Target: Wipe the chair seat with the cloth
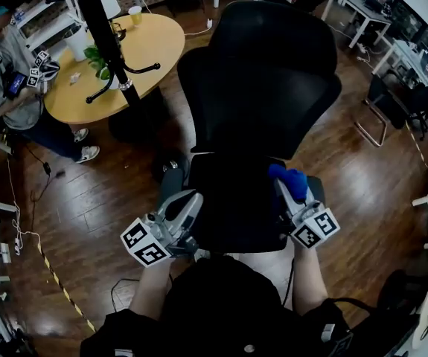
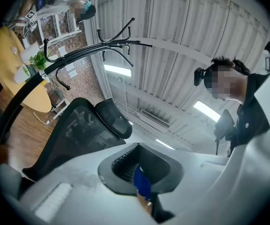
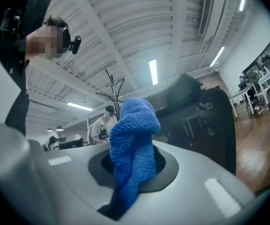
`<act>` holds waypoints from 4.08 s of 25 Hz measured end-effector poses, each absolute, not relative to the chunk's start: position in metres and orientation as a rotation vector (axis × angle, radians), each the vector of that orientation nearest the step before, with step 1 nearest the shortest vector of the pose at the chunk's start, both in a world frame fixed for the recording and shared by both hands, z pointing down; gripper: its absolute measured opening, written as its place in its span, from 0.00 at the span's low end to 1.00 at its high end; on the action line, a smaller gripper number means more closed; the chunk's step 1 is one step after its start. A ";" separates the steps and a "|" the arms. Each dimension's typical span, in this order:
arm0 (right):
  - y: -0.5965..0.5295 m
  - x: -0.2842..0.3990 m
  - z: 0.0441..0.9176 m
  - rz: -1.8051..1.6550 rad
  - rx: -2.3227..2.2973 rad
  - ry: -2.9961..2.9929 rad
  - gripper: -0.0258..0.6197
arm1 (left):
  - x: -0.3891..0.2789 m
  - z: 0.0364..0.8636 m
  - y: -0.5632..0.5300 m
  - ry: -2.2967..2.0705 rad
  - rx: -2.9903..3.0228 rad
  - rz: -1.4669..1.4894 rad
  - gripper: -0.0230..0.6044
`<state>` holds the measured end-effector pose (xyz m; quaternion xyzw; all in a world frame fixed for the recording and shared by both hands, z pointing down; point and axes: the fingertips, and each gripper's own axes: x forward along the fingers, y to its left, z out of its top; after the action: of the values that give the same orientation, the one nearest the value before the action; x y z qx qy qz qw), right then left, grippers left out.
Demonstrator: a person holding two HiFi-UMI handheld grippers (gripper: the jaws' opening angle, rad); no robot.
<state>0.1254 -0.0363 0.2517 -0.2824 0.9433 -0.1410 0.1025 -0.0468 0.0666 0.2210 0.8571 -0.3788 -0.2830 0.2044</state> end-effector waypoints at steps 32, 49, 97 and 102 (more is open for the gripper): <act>-0.228 -0.106 0.718 -0.834 -0.985 3.510 0.09 | -0.075 0.436 -0.038 -1.209 1.964 -0.675 0.02; -0.275 0.237 0.712 -0.981 -2.025 3.117 0.09 | -0.030 0.444 -0.050 -1.028 2.039 -0.510 0.02; -0.196 0.034 0.730 -0.973 -1.294 3.489 0.10 | -0.029 0.427 -0.040 -1.024 2.053 -0.591 0.02; -0.213 0.151 0.730 -0.985 -1.648 3.391 0.10 | -0.004 0.423 -0.052 -0.979 2.081 -0.559 0.02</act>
<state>0.1513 -0.2131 0.7295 -0.3930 0.8090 -0.2349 -0.3687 -0.0036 -0.0525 0.4229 0.8142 -0.3829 -0.2189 0.3777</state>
